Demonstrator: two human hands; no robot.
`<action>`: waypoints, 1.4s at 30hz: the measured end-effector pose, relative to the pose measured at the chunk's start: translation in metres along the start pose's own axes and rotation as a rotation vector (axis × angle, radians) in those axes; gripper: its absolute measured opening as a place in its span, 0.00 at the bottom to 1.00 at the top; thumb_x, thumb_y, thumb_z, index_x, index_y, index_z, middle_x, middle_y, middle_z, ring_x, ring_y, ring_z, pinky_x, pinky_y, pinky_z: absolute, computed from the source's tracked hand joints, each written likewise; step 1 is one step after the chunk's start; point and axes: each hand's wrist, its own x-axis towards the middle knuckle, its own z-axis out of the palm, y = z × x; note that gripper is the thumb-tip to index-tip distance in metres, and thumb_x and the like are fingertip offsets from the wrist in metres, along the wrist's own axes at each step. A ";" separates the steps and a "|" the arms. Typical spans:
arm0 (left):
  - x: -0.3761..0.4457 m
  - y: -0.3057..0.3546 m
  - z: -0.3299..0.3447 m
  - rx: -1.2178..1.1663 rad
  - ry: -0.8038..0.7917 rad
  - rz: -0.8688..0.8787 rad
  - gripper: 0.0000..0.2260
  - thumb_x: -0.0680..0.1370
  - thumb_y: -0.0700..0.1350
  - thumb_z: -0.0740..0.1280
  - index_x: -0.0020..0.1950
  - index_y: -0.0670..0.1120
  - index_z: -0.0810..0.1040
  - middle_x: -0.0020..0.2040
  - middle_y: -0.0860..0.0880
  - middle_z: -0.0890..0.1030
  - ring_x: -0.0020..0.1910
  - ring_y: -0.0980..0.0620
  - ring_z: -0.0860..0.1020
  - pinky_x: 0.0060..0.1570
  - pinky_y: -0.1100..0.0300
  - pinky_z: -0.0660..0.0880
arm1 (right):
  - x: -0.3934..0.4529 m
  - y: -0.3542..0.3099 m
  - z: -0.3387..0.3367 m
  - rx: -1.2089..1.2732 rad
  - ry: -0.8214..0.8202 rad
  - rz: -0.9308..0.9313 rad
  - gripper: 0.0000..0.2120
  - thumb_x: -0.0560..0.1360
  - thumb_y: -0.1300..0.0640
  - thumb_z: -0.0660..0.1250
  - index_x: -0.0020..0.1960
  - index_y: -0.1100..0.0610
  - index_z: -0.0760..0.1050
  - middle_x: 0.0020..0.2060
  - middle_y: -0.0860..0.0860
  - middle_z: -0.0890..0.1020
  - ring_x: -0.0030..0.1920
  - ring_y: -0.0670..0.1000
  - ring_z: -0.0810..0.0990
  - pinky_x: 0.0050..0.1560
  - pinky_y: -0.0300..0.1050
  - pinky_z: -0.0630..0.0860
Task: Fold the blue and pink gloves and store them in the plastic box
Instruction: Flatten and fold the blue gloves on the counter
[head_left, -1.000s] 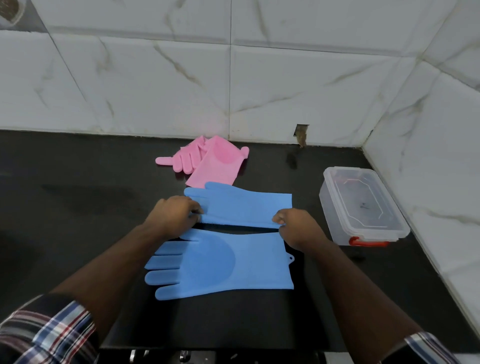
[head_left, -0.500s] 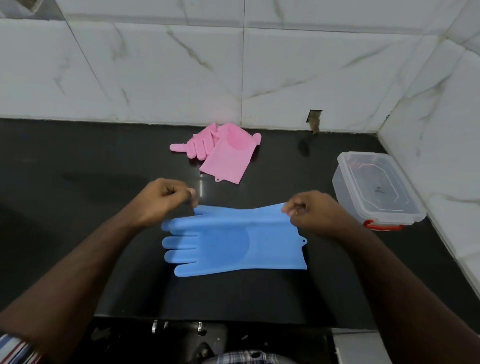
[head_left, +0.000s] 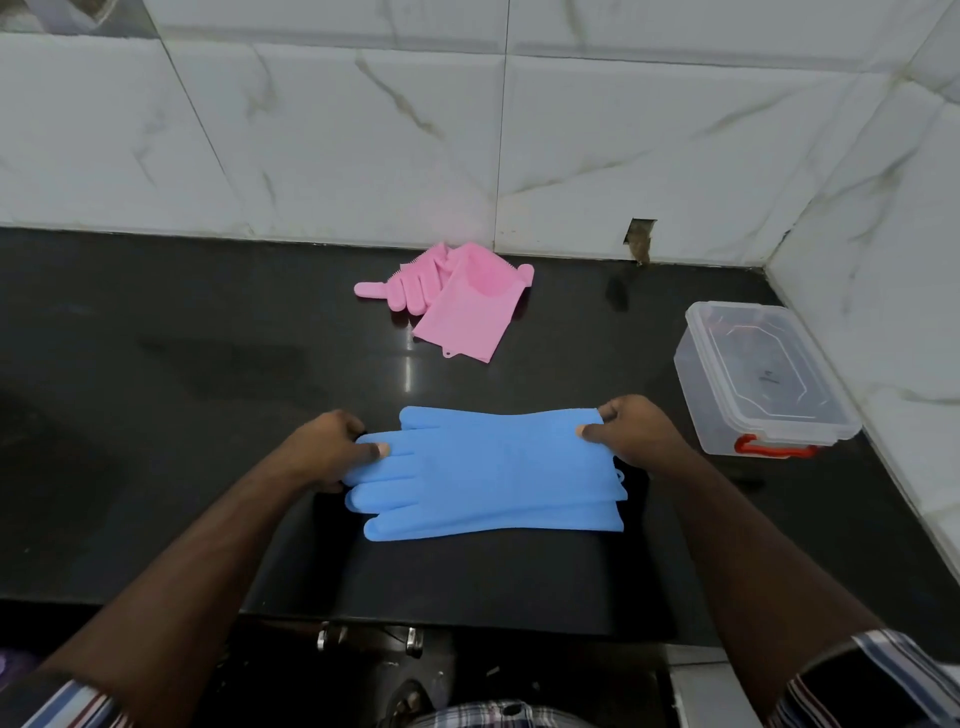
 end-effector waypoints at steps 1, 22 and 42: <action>0.000 -0.002 -0.001 -0.064 -0.018 -0.006 0.13 0.76 0.49 0.73 0.45 0.41 0.74 0.41 0.43 0.78 0.35 0.46 0.79 0.34 0.53 0.81 | 0.000 -0.001 0.000 0.021 0.004 0.007 0.17 0.63 0.49 0.74 0.35 0.61 0.73 0.32 0.58 0.78 0.32 0.57 0.78 0.37 0.48 0.73; 0.050 0.049 -0.020 0.129 0.321 0.374 0.09 0.73 0.44 0.75 0.52 0.49 0.82 0.50 0.51 0.81 0.48 0.51 0.79 0.50 0.56 0.75 | 0.013 -0.012 -0.022 -0.082 0.294 -0.218 0.17 0.75 0.61 0.68 0.64 0.55 0.77 0.60 0.54 0.80 0.56 0.54 0.81 0.58 0.51 0.78; 0.028 0.025 -0.006 0.440 0.184 0.610 0.06 0.77 0.46 0.68 0.52 0.53 0.82 0.51 0.56 0.81 0.51 0.56 0.78 0.53 0.56 0.76 | 0.003 0.017 -0.001 -0.452 0.044 -0.303 0.14 0.76 0.56 0.69 0.61 0.52 0.79 0.56 0.48 0.79 0.59 0.51 0.77 0.58 0.46 0.74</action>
